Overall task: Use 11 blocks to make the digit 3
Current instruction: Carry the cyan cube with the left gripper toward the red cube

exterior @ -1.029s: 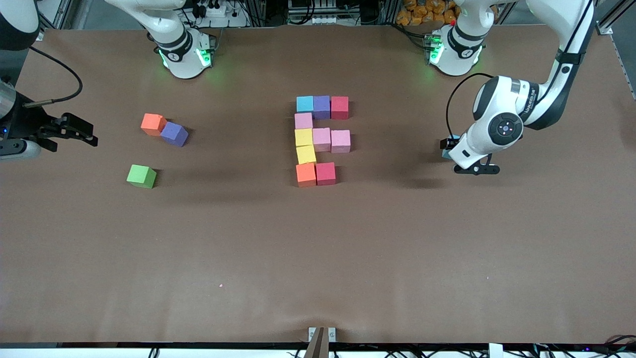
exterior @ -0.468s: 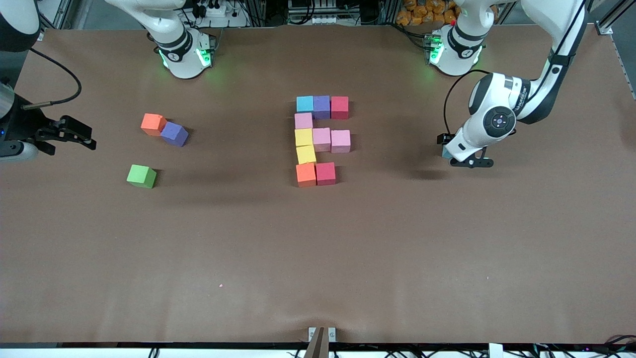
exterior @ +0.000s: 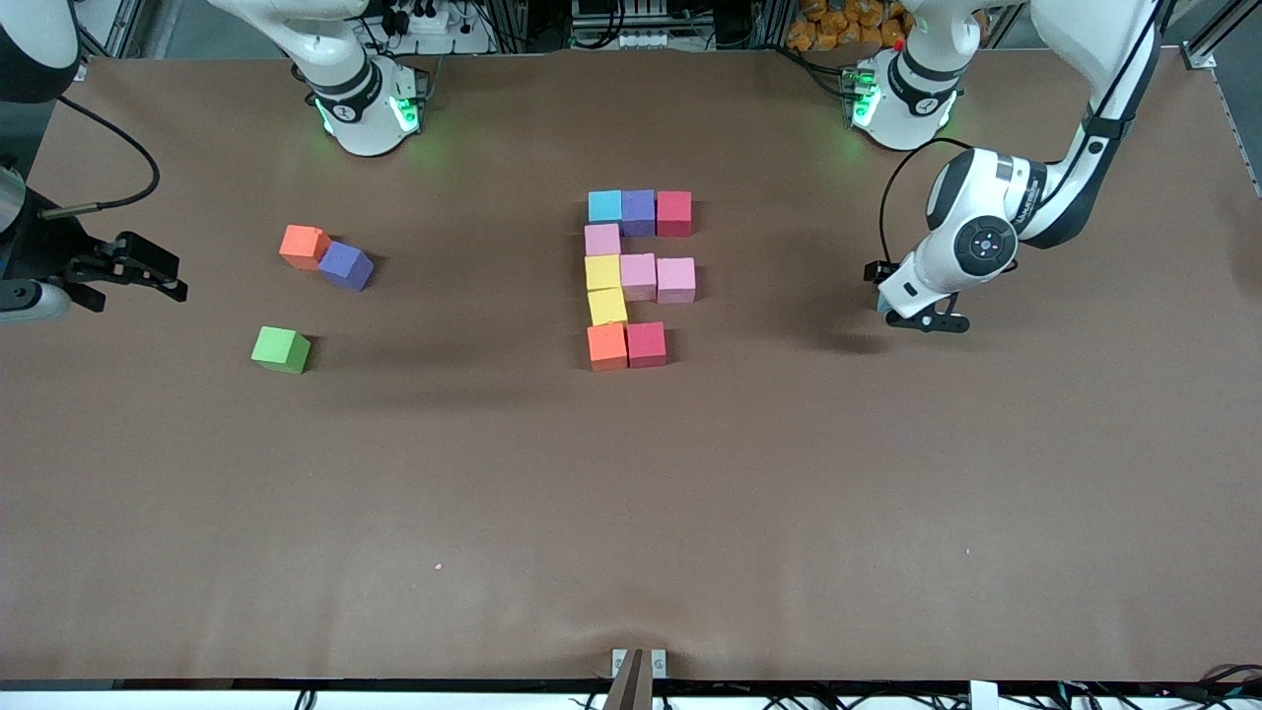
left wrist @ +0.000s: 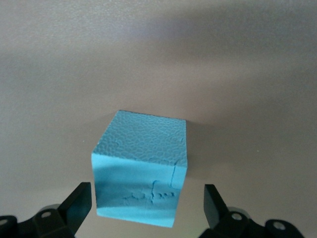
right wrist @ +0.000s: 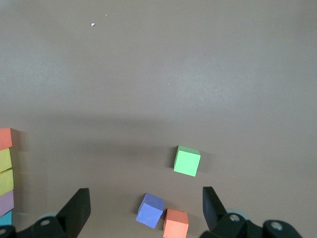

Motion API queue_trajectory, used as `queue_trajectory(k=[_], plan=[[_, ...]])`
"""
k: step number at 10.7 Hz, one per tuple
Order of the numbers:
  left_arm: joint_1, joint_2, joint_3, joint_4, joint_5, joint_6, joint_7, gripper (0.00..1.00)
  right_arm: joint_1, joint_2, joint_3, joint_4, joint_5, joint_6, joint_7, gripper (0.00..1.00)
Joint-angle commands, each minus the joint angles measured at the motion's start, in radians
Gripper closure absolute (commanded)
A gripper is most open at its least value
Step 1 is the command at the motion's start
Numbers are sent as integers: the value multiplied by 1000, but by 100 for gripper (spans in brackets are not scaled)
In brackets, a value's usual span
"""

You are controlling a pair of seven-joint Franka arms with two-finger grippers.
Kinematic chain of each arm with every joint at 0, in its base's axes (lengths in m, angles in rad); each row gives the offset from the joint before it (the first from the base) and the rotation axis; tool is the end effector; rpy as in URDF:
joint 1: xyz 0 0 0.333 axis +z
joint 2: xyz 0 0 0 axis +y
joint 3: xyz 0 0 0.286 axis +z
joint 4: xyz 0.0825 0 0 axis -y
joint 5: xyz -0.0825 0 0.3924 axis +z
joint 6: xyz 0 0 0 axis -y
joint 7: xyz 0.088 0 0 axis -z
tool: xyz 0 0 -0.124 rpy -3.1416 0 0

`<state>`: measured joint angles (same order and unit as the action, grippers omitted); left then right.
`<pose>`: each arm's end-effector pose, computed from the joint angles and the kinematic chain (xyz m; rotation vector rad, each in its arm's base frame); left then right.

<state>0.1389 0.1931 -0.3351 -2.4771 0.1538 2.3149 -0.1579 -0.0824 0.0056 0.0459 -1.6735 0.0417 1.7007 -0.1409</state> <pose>0.4202 -0.0882 0.1436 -3.0002 0.2514 0.5003 0.5736 -0.0163 0.5362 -3.0979 -0.1542 -0.0391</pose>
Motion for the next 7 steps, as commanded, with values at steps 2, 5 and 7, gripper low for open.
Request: queue_trajectory(k=[2, 5, 7], plan=[[10, 20, 17, 1, -10, 15, 98, 21, 3, -4, 3, 9, -13, -7, 18, 0], [8, 22, 21, 21, -10, 11, 144, 59, 4, -1, 3, 9, -11, -4, 18, 0], [1, 29, 19, 67, -10, 6, 173, 71, 3, 1, 3, 8, -11, -1, 18, 0]])
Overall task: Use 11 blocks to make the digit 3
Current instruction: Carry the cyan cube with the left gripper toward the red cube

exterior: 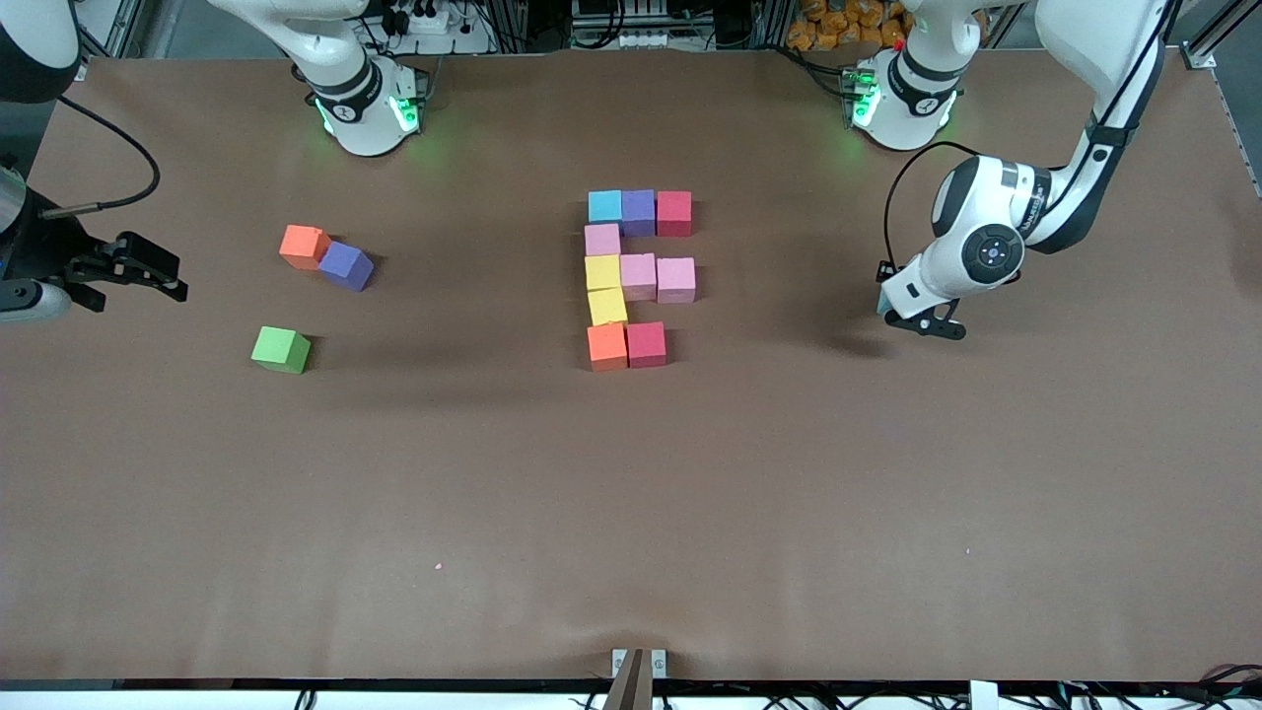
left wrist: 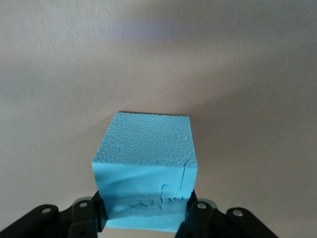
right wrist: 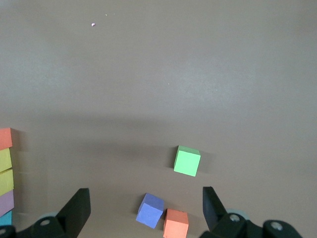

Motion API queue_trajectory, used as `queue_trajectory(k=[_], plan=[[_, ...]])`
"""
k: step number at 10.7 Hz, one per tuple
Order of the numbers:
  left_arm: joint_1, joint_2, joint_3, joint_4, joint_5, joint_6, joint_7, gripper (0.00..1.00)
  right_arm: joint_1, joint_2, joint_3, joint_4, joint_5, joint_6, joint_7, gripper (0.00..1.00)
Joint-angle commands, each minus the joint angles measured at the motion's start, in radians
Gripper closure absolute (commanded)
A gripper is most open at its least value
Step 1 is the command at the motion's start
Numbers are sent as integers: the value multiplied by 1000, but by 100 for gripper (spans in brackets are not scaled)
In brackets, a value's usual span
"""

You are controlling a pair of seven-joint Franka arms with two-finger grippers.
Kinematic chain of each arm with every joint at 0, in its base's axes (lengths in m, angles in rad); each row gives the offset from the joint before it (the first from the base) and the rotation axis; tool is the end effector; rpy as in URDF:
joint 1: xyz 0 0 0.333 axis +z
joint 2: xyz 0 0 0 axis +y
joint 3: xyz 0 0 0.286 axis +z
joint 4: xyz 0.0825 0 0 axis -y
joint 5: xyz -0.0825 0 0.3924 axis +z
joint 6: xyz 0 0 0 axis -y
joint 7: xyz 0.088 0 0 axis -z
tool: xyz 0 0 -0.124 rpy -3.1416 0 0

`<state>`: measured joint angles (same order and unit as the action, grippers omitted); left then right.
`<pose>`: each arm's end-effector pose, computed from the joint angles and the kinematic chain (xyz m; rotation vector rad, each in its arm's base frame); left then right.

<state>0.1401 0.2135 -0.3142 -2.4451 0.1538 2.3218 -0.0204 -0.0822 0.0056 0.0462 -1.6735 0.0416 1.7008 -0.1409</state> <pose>0.4334 -0.0810 0.1444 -3.0137 0.4264 0.4871 0.5736 -0.0161 0.5362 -3.0980 -0.1550 -0.0392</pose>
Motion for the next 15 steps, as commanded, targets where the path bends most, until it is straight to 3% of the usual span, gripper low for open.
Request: queue_trajectory(k=[1, 3, 8, 9, 12, 15], plan=[[-8, 7, -2, 64, -8, -7, 66, 79, 4, 1, 3, 9, -11, -1, 18, 0], [-51, 6, -6, 159, -7, -45, 170, 80, 2, 1, 3, 9, -12, -1, 18, 0], [-285, 121, -9, 446, 1, -151, 188, 85, 4, 1, 3, 11, -12, -1, 18, 0], [-321, 142, -11, 478, 19, -153, 204, 96, 4, 1, 3, 8, -12, -1, 18, 0], [-416, 220, -11, 544, 140, -153, 234, 92, 5, 1, 3, 8, -12, -1, 24, 0], [-497, 282, -11, 595, 159, -153, 237, 92, 4, 8, 3, 11, -12, 14, 24, 0]])
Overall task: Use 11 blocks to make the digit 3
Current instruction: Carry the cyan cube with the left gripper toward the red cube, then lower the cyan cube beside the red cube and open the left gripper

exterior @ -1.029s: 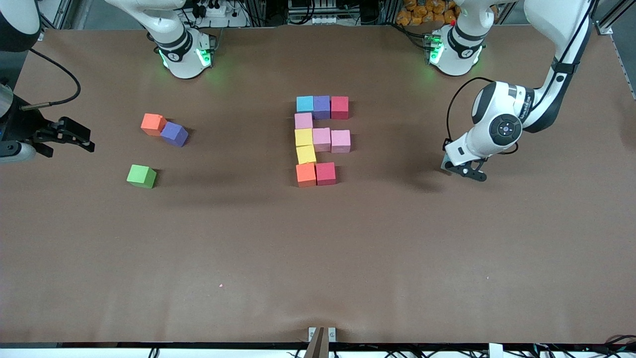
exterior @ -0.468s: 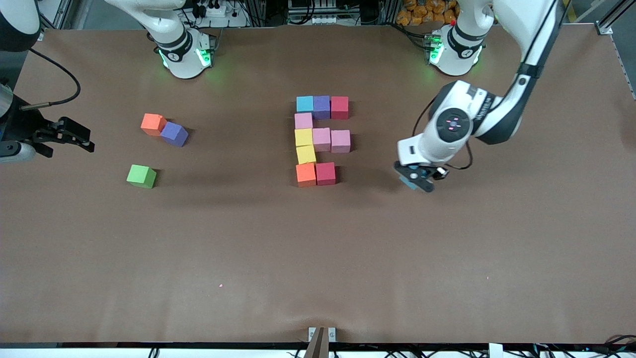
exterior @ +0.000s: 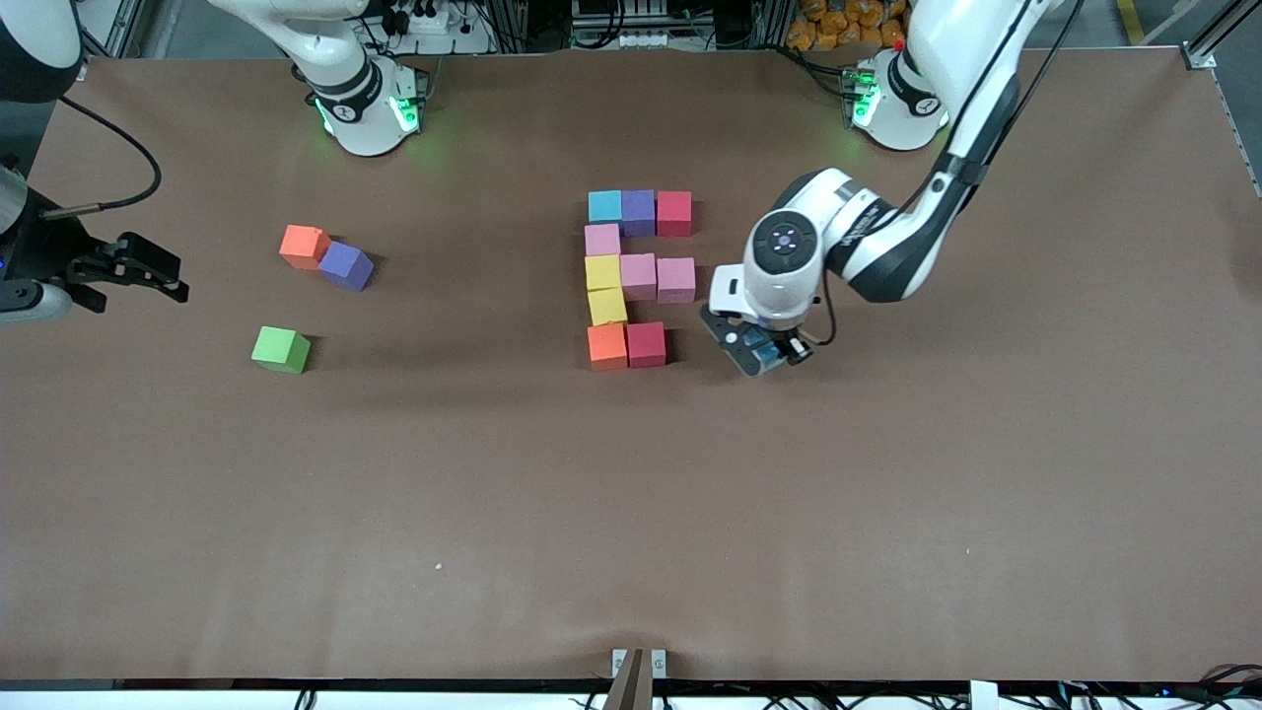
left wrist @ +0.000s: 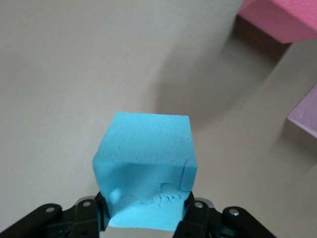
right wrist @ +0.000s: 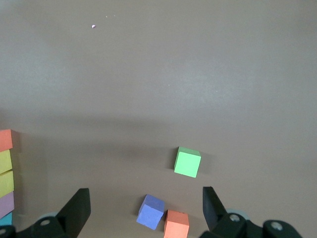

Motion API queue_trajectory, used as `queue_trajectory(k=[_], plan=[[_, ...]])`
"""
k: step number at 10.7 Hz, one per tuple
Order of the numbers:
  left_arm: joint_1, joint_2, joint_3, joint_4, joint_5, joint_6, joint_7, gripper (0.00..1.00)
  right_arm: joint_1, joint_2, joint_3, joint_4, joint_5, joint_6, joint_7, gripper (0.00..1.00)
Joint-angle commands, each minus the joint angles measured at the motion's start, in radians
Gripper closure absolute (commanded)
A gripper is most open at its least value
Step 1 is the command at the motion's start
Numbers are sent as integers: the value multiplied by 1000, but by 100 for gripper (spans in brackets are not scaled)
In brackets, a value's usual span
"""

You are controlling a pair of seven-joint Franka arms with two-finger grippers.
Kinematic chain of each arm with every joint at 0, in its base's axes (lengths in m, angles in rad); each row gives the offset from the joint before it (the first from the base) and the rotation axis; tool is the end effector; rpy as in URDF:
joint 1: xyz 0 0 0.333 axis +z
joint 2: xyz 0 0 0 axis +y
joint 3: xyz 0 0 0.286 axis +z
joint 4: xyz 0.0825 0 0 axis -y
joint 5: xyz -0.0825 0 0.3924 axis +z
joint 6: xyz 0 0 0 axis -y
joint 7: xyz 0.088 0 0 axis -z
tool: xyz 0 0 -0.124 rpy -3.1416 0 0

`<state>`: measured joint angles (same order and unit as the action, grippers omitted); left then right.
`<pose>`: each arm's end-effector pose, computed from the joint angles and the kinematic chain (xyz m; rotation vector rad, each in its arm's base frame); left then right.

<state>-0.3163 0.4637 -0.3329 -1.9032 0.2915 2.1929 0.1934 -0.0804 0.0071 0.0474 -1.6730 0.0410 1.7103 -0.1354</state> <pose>0.4910 -0.3531 0.2060 -2.6554 1.4640 0.1775 0.5751 -0.0145 0.5364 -3.0992 -0.1509 -0.0521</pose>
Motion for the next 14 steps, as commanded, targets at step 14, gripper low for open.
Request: queue_trajectory(k=[14], plan=[[-395, 230, 218, 248, 75, -48, 184, 91, -2, 8, 2, 7, -13, 17, 26, 0]])
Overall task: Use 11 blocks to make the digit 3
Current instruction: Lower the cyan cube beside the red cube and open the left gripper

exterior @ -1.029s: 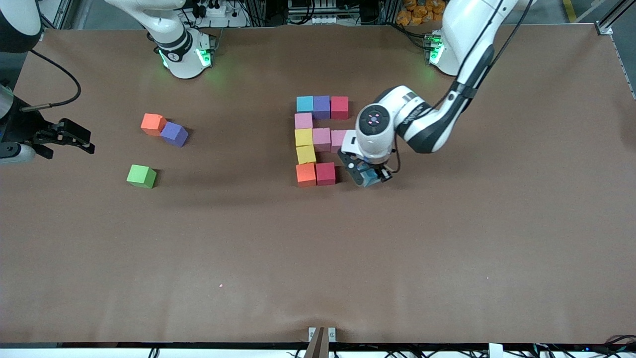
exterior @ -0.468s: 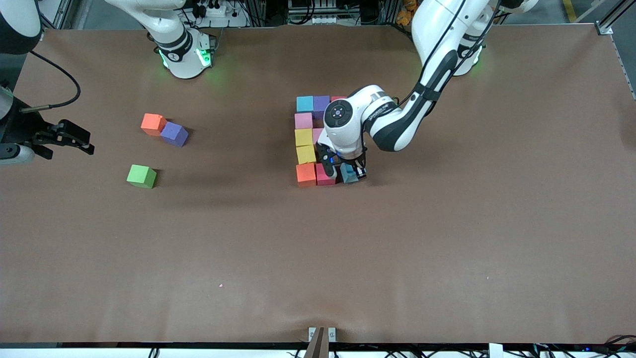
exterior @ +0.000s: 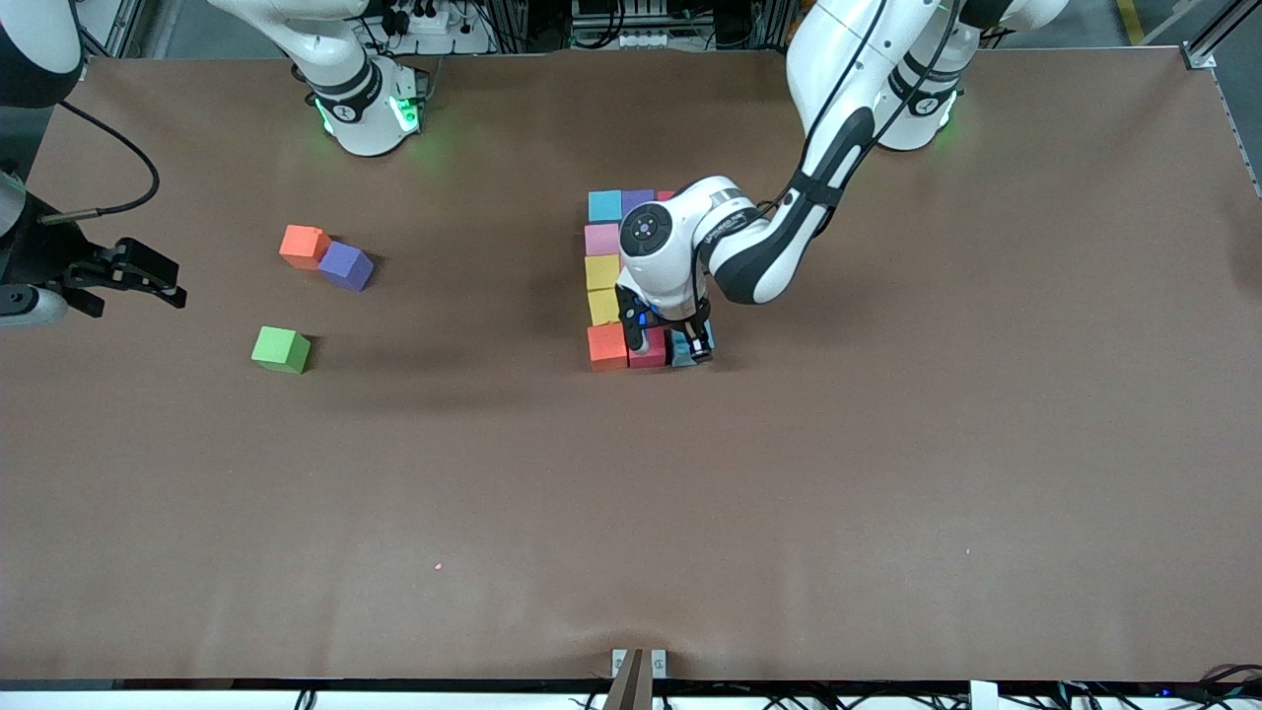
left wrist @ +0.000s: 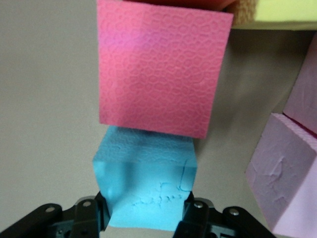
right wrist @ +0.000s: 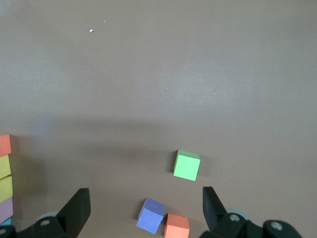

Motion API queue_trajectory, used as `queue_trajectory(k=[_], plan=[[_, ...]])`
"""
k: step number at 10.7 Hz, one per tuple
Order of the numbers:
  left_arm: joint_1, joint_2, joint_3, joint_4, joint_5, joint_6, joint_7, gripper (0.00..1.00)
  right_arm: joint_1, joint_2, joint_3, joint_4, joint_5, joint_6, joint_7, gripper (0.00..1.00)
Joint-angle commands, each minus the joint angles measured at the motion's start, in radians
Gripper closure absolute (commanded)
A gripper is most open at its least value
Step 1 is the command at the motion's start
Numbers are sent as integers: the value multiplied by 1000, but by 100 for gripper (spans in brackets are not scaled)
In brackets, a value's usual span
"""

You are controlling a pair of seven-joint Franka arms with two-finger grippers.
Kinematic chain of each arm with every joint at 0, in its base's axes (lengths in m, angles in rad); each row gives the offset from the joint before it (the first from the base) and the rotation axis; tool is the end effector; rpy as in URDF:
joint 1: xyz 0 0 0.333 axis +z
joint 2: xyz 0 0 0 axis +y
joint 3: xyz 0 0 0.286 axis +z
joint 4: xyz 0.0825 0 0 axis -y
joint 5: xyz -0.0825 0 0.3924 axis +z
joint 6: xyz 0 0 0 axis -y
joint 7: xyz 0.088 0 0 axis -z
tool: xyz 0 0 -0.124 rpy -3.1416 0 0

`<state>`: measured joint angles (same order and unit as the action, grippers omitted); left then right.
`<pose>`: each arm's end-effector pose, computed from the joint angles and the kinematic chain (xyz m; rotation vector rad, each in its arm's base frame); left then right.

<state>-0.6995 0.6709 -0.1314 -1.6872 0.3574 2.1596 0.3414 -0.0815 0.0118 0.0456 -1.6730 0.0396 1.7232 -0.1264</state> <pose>0.4496 -0.4594 0.1512 -2.2396 1.8474 0.1936 0.5776 -0.0165 0.5349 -3.1016 -0.1322 -0.0644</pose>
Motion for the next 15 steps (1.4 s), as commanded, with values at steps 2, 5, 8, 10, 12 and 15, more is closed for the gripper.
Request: queue_trajectory(k=[2, 5, 8, 10, 12, 15], plan=[[-20, 44, 16, 70, 8, -15, 36, 85, 0, 4, 2, 7, -12, 4, 17, 0], [-34, 55, 18, 86, 6, -15, 38, 52, -4, 5, 2, 10, -12, 7, 17, 0], [-32, 49, 30, 84, 11, -15, 45, 0, 0, 5, 2, 10, -12, 19, 17, 0], [-34, 26, 30, 81, 9, -29, 44, 0, 2, 10, 2, 10, -12, 24, 17, 0], [-25, -36, 30, 84, 6, -114, 47, 0, 2, 11, 2, 10, -12, 24, 17, 0], [-20, -143, 30, 84, -29, -216, 19, 0, 2, 13, 3, 10, -12, 26, 17, 0]])
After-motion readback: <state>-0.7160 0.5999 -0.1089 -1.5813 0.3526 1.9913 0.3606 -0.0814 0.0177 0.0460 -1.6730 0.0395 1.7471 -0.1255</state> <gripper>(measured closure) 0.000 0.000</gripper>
